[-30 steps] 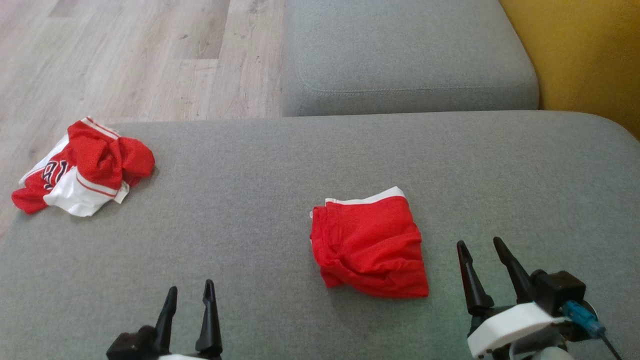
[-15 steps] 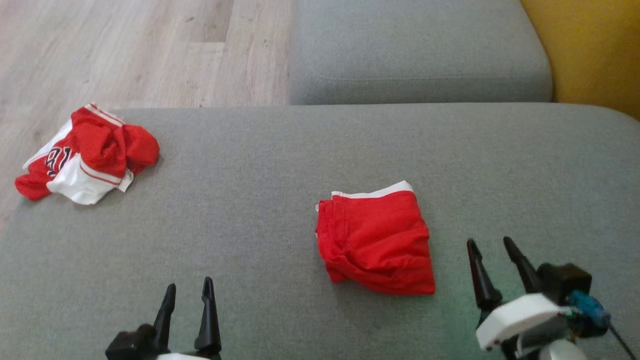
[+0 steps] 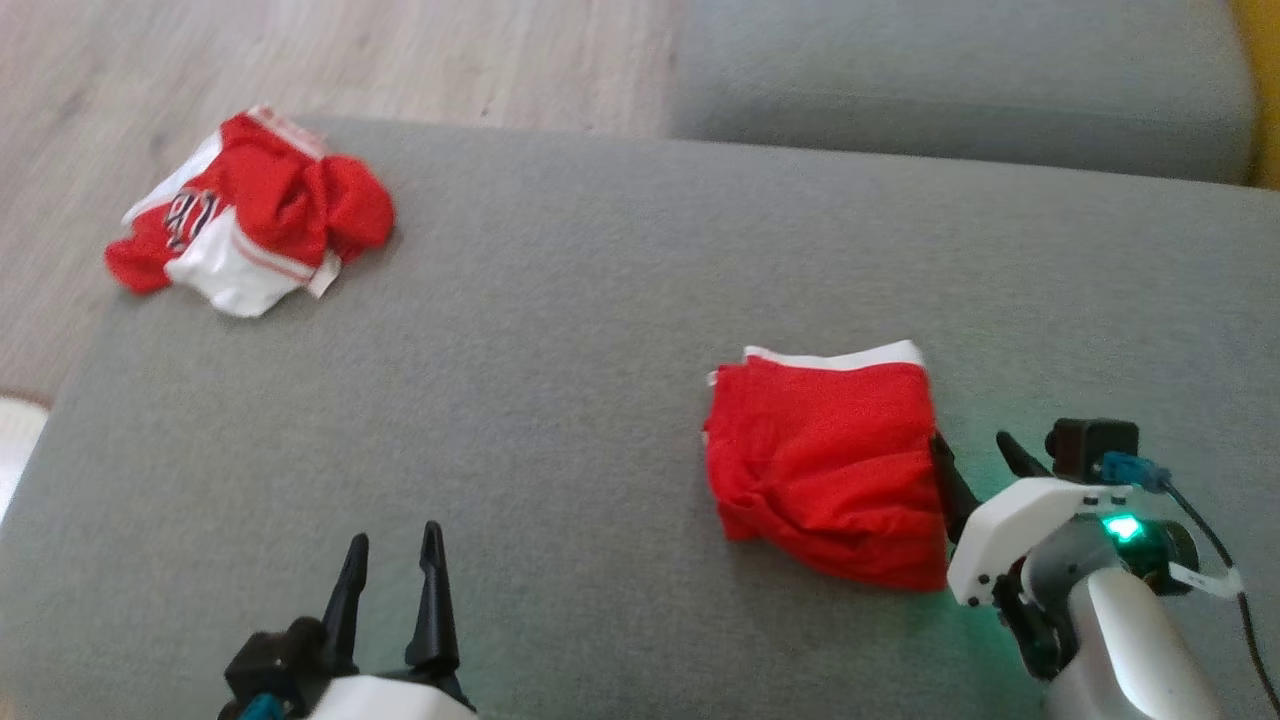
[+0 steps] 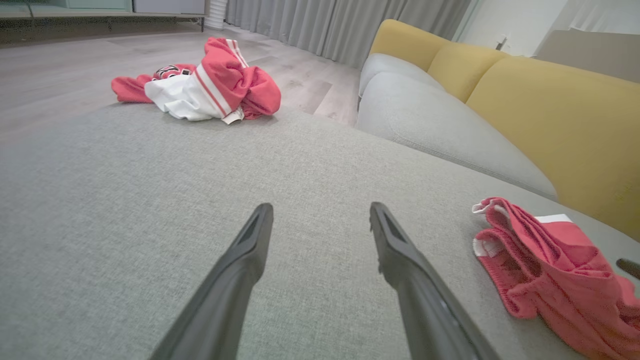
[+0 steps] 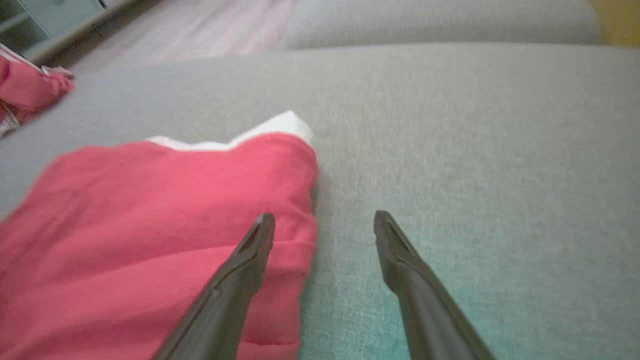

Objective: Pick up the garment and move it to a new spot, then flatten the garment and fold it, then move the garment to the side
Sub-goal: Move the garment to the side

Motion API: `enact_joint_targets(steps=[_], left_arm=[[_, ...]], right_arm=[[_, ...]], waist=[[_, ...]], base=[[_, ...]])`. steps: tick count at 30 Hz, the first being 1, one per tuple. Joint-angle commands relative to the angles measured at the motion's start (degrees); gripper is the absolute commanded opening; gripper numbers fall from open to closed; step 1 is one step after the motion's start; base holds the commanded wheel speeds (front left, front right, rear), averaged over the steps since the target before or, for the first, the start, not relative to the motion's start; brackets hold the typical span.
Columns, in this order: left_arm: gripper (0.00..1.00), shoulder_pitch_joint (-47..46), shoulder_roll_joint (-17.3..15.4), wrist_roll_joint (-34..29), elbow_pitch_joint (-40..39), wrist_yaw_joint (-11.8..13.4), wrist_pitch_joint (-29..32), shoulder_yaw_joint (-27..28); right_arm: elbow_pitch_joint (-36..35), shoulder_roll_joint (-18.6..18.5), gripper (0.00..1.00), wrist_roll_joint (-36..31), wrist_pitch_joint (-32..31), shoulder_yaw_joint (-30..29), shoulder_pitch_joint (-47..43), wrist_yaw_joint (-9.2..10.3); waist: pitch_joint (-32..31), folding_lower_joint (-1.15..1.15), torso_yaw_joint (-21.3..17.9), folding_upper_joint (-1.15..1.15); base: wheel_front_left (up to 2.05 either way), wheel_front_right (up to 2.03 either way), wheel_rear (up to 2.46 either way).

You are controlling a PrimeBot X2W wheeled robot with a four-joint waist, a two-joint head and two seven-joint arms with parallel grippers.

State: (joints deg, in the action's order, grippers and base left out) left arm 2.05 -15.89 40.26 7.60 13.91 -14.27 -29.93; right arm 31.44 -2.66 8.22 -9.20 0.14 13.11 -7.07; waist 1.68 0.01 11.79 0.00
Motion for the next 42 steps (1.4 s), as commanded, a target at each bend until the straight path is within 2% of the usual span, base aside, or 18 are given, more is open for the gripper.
enact_joint_targets(steps=[1,6,7,8,9,10,15,18,27,33,37,42], left_arm=[[1.0,-3.5,-0.2,-0.7,-1.2,-0.2,-0.6,2.2],[1.0,-3.9,0.8,-1.2,-0.6,-0.8,-0.7,3.2],[1.0,-4.0,1.0,-1.3,-0.6,-0.9,-0.7,3.4],[1.0,-4.1,1.2,-1.5,-0.5,-1.0,-0.7,3.6],[1.0,-4.2,1.4,-1.7,-0.5,-1.1,-0.7,3.8],[1.0,-4.2,1.5,-1.8,-0.5,-1.2,-0.7,4.0],[1.0,-5.1,1.9,-3.0,-0.5,-2.0,-0.7,4.7],[1.0,-5.7,2.0,-3.7,-0.9,-2.3,-0.7,5.3],[1.0,-8.8,1.2,-5.8,-2.9,-2.7,-0.6,5.9],[1.0,-12.1,0.0,-7.1,-4.4,-2.9,1.1,5.3],[1.0,-13.9,-0.5,-7.8,-5.5,-2.9,2.4,4.6],[1.0,-14.6,-0.9,-8.1,-6.0,-2.9,3.3,4.2]], right_arm=[[-1.5,-0.3,1.0,-0.8,-0.1,1.2,3.3,-0.42],[3.2,-0.3,1.0,0.3,-2.8,2.2,5.7,-0.42],[4.0,-0.3,0.89,0.7,-3.2,2.5,6.2,-0.42],[4.8,-0.3,0.44,0.9,-3.6,2.9,6.7,-0.42],[5.3,-0.3,0.33,1.2,-3.8,3.3,7.2,-0.42],[5.6,-0.3,0.0,1.5,-3.6,3.7,7.8,-0.42],[5.8,-0.6,0.0,2.2,-1.3,4.8,10.6,-0.42],[5.3,-1.7,0.0,1.9,0.0,5.2,12.1,-0.42],[0.6,-7.0,0.0,1.1,0.7,4.5,15.9,-0.42],[-1.3,-8.6,0.0,0.1,1.2,2.5,17.6,-0.42],[-1.3,-8.2,0.0,-0.1,1.7,1.4,18.8,-0.42],[0.4,-8.8,0.0,-1.5,2.1,1.0,21.0,-0.42]], waist=[[1.6,-0.01,1.6,0.0],[3.3,-0.01,2.8,0.0],[3.6,-0.01,2.8,0.0],[3.9,-0.01,2.8,0.0],[4.2,-0.01,2.7,0.0],[4.5,-0.01,2.5,0.0],[6.4,-0.01,0.0,0.0],[7.7,-0.01,-2.9,0.0],[12.4,-0.01,-15.8,0.0],[15.4,-0.01,-23.3,0.0],[16.4,-0.01,-25.6,0.0],[16.8,-0.01,-25.7,0.0]], base=[[0.0,0.0,0.0],[0.0,0.0,0.0],[0.0,0.0,0.0],[0.0,0.0,0.0],[0.0,0.0,0.0],[0.0,0.0,0.0],[0.0,0.0,0.0],[0.0,0.0,0.0],[0.0,0.0,0.0],[0.0,0.0,0.0],[0.0,0.0,0.0],[0.0,0.0,0.0]])
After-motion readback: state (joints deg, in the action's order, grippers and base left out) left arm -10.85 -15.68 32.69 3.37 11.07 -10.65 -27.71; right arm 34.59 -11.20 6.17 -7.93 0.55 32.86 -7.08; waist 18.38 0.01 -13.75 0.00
